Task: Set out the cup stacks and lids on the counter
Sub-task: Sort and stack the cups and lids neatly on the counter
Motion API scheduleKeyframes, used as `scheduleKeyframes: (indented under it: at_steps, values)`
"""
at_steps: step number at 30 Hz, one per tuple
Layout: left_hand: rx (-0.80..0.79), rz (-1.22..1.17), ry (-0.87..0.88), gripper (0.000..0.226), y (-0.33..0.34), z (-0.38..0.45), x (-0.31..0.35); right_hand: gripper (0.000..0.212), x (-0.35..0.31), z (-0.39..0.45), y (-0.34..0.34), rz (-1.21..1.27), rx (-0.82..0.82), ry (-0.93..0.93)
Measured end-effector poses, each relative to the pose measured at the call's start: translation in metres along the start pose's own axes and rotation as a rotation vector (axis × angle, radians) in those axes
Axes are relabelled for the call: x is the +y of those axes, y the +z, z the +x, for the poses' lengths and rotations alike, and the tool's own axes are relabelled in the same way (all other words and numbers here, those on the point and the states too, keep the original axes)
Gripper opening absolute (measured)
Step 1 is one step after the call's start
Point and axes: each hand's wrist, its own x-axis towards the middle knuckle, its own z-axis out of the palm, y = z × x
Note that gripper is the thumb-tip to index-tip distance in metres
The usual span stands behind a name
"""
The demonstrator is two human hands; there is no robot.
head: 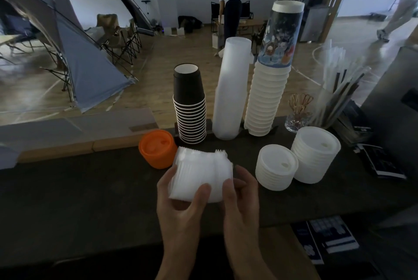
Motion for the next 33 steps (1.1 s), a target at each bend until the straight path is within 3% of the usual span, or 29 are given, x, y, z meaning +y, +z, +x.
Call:
scheduleKeyframes:
  at_steps: [4,6,9,13,20,25,30,33]
  values:
    - [-0.095,-0.061,-0.040,0.080,-0.012,0.006,0.007,0.082,-0.011,0.015,-0.018,-0.088,-0.284,0.086]
    - [-0.131,-0.049,-0.064,0.082,-0.016,0.007,0.008,0.084,-0.020,0.023,-0.025,-0.130,-0.436,0.138]
    - [-0.148,-0.033,-0.079,0.090,-0.017,0.007,0.009,0.081,-0.027,0.029,-0.030,-0.155,-0.521,0.151]
    - [-0.177,-0.022,-0.067,0.089,-0.018,0.008,0.014,0.089,-0.030,0.028,-0.029,-0.151,-0.559,0.072]
    - [-0.216,0.070,-0.029,0.081,-0.026,0.009,0.016,0.079,-0.030,0.028,-0.023,-0.355,-0.577,-0.104]
    - [-0.294,0.155,0.006,0.094,-0.036,0.012,0.019,0.085,-0.027,0.031,-0.018,-0.425,-0.558,-0.091]
    - [-0.372,0.291,0.083,0.088,-0.044,0.024,0.021,0.101,-0.011,0.033,-0.022,-0.279,-0.532,0.029]
    - [-0.411,0.398,0.056,0.111,-0.051,0.042,0.015,0.080,0.000,0.040,-0.025,-0.285,-0.489,0.105]
